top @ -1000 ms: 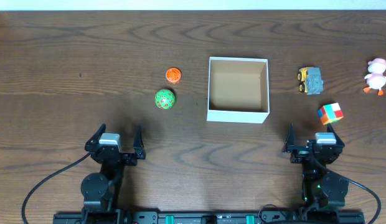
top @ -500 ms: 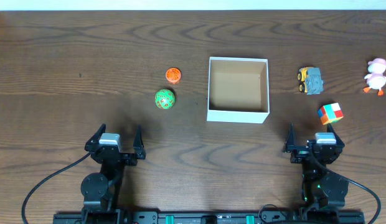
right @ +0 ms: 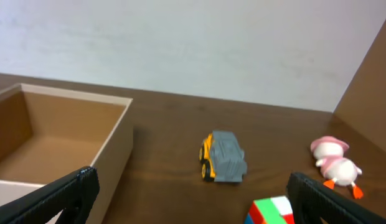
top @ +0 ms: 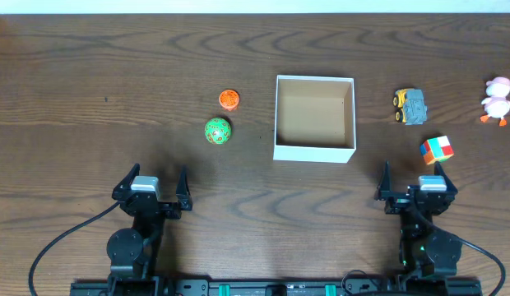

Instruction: Pack container

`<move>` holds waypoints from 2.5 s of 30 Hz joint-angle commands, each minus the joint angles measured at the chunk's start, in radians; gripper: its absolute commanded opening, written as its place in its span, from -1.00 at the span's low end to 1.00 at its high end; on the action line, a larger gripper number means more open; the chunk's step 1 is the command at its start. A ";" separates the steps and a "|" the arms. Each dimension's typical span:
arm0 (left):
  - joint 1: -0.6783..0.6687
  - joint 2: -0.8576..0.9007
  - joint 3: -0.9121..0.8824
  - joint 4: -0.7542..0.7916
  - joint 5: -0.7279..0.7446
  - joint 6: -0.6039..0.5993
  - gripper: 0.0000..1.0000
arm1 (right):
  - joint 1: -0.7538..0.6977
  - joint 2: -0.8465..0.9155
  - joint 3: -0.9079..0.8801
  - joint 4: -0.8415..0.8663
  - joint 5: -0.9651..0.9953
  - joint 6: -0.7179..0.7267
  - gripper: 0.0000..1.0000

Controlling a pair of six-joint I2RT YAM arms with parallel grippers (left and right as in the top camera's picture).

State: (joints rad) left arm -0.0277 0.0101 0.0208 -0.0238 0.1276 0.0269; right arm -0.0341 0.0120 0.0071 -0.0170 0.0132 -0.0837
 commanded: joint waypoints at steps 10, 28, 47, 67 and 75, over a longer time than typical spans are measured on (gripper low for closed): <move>0.006 -0.006 -0.017 -0.035 0.014 0.006 0.96 | 0.009 0.002 0.000 0.014 -0.290 0.198 0.99; 0.006 -0.006 -0.017 -0.035 0.014 0.006 0.96 | 0.007 0.768 0.900 -0.674 -0.116 0.042 0.98; 0.006 -0.006 -0.017 -0.035 0.014 0.006 0.96 | -0.146 1.824 1.871 -1.294 -0.089 -0.045 0.99; 0.006 -0.006 -0.017 -0.035 0.014 0.006 0.96 | -0.183 2.109 1.868 -1.149 0.022 -0.151 0.98; 0.006 -0.006 -0.017 -0.035 0.015 0.006 0.96 | -0.211 2.168 1.868 -1.101 0.016 -0.172 0.99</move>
State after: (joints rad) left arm -0.0277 0.0101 0.0212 -0.0246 0.1276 0.0269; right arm -0.2276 2.1597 1.8561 -1.1252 0.0219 -0.2382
